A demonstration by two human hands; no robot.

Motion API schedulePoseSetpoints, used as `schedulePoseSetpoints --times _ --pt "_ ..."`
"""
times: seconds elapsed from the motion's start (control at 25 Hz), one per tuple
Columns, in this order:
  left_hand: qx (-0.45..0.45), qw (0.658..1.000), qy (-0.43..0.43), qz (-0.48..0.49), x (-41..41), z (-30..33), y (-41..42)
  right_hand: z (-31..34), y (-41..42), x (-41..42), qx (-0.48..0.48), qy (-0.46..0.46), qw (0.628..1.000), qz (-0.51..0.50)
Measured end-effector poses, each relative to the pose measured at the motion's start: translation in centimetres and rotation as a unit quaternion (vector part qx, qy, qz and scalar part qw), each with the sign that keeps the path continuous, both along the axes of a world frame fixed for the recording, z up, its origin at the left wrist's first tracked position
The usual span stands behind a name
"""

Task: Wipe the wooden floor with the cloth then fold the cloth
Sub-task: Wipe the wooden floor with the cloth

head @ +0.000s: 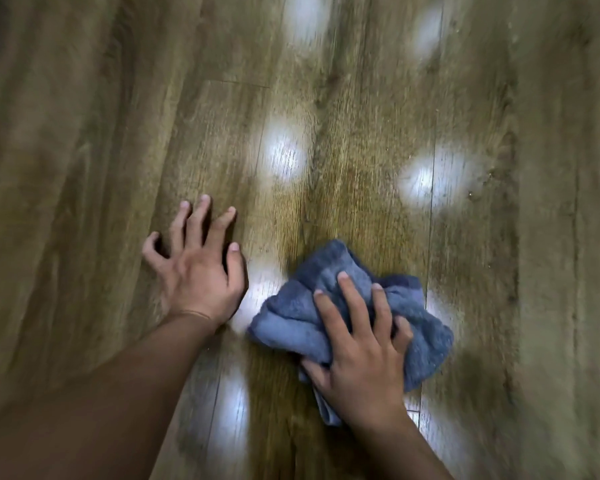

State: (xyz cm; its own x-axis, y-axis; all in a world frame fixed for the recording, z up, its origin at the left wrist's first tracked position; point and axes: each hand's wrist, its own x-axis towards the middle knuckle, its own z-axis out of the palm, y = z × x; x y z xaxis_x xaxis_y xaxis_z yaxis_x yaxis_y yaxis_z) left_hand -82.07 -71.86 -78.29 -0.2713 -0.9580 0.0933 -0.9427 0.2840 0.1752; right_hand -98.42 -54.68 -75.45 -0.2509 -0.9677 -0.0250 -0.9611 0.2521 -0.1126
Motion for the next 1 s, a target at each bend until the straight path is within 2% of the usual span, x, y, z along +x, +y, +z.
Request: schedulePoseSetpoints --times 0.12,0.2,0.36,0.44,0.6,0.8,0.92,1.0 --pt "0.015 1.0 -0.005 -0.003 0.0 0.1 -0.1 0.5 -2.7 -1.2 -0.003 0.003 1.0 0.005" --pt "0.021 1.0 -0.005 -0.003 0.1 0.1 -0.1 0.3 -7.6 -3.7 -0.004 0.007 1.0 -0.008" --pt "0.032 0.999 0.001 -0.003 -0.2 0.6 0.2 0.4 -18.6 -9.0 -0.007 0.016 0.994 -0.107" --pt "0.039 0.999 0.002 -0.002 -0.2 0.7 0.1 0.2 -20.5 -9.0 -0.028 0.024 0.989 -0.143" --pt "0.047 0.999 0.008 0.0 -0.2 0.6 0.1 -0.1 -15.7 -5.6 -0.04 0.018 0.989 -0.14" --pt "0.067 0.997 -0.029 0.0 0.0 0.8 -0.2 0.2 -2.9 2.8 -0.021 -0.01 0.994 -0.108" --pt "0.143 0.989 -0.017 -0.022 -0.2 1.5 -0.7 0.3 3.3 7.3 0.024 0.001 0.996 -0.088" --pt "0.204 0.978 -0.007 -0.048 1.7 2.5 -2.7 0.5 4.6 8.2 0.044 -0.011 0.995 -0.085"
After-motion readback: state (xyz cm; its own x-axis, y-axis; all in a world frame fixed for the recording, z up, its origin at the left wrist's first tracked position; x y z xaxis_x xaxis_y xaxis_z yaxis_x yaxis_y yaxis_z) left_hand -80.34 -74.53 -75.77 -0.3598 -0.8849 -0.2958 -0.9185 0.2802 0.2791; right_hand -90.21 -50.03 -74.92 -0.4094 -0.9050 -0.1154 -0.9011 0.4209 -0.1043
